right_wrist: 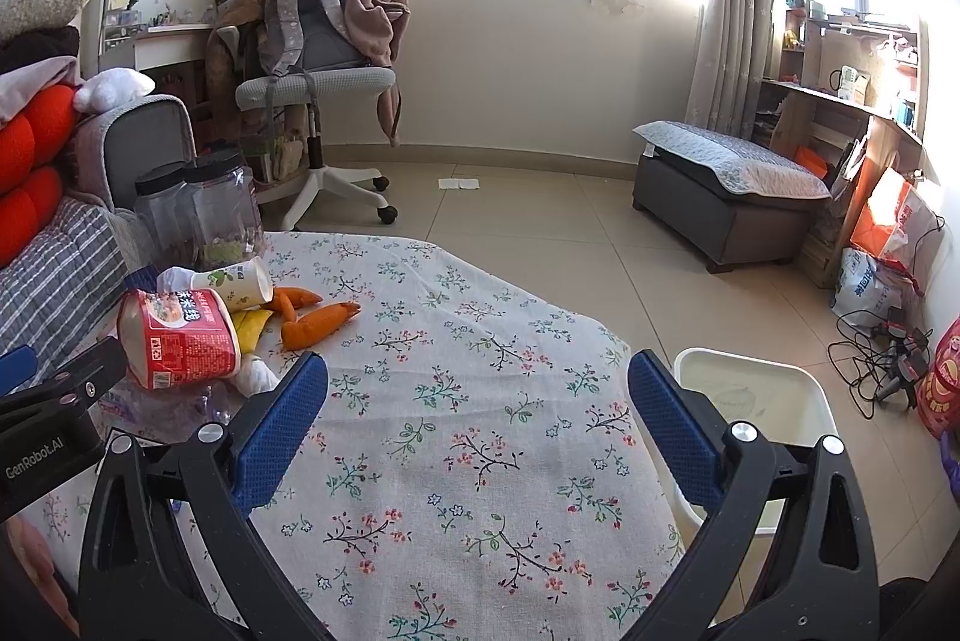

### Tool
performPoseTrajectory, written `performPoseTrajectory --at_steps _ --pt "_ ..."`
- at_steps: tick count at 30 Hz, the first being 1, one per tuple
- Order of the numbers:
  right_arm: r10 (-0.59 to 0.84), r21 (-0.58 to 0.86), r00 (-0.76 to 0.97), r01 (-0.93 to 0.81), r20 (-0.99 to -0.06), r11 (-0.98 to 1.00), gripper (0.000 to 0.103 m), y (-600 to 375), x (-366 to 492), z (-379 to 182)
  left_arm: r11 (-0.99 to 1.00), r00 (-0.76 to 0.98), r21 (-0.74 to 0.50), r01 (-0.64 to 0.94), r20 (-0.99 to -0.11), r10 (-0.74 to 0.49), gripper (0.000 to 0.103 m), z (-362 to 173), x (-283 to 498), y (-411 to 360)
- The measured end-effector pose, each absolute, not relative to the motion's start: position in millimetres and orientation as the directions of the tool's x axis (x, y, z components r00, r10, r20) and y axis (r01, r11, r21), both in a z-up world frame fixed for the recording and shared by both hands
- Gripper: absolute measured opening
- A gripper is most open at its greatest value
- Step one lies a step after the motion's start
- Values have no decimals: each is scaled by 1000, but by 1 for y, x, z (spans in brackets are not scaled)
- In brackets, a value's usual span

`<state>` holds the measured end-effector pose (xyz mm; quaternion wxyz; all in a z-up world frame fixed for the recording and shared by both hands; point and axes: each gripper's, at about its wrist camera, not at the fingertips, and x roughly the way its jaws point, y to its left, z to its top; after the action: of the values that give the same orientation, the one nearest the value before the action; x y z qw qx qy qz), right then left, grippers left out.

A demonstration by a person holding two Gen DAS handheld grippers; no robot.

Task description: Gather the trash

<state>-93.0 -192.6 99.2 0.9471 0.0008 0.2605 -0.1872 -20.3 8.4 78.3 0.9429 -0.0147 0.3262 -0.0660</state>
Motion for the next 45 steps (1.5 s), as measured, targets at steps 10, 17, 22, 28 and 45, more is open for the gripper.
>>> performPoseTrajectory --at_steps 10,17,22,28,45 --pt "-355 -101 792 354 -497 930 96 -192 -93 99 991 774 -72 110 -619 -131 98 77 -18 9" --pt "-357 -108 790 353 -499 930 96 -192 -93 99 992 770 -74 103 -625 -127 98 76 -17 9" --pt "-351 -97 790 352 -503 931 96 -193 -93 98 992 768 -74 102 -629 -126 98 76 -16 9" --pt "-349 -92 789 353 -505 931 96 -194 -92 96 992 763 -73 100 -635 -124 98 75 -14 8" --pt "-303 -79 699 334 -648 939 96 -204 -73 80 995 729 -73 73 -677 -104 98 66 -5 10"
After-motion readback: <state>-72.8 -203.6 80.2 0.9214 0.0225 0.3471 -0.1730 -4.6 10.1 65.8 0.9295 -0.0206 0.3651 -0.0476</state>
